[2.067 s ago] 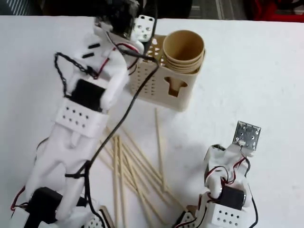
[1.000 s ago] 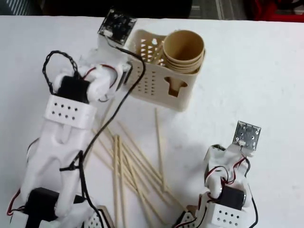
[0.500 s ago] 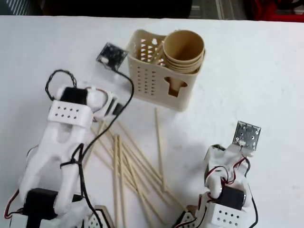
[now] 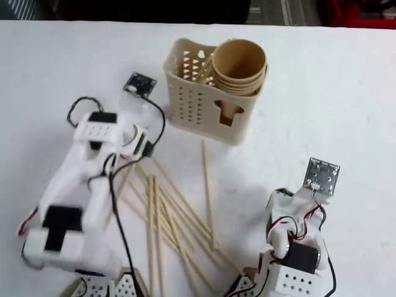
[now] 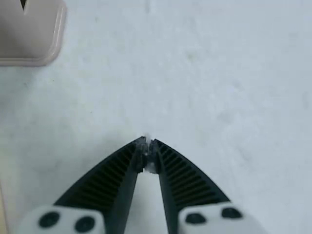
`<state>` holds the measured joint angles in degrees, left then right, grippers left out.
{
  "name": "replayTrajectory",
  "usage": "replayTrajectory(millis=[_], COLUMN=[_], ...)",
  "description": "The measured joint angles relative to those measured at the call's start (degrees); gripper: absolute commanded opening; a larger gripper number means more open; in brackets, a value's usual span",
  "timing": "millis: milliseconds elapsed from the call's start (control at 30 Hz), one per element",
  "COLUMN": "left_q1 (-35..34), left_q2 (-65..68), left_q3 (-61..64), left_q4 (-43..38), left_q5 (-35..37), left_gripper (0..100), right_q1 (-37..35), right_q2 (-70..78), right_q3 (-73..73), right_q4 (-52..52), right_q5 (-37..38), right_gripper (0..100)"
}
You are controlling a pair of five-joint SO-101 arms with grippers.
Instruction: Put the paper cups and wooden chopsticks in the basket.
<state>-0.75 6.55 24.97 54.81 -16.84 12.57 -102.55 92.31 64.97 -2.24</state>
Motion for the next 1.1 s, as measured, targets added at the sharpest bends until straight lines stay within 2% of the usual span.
replayTrajectory(millis=[300,600,900,1100], left_q1=[0.09,0.00,0.00,0.00], left_q2=[14.07,14.15,-1.41,-12.75], left_q3=[-13.01,-14.51,-14.86,-14.86], left_q4=[1.49,6.68,14.59,15.38], left_q5=[2.11,2.29,2.55,3.43], left_gripper=[3,2,2,2], right_q1=[0.00,0.00,0.00,0.00], right_q2=[0.00,0.00,0.00,0.00], right_q3=[0.00,0.00,0.00,0.26], right_q4=[0.00,0.00,0.00,0.00], right_q5=[0.00,0.00,0.00,0.00], right_gripper=[1.8,1.8,1.8,1.8])
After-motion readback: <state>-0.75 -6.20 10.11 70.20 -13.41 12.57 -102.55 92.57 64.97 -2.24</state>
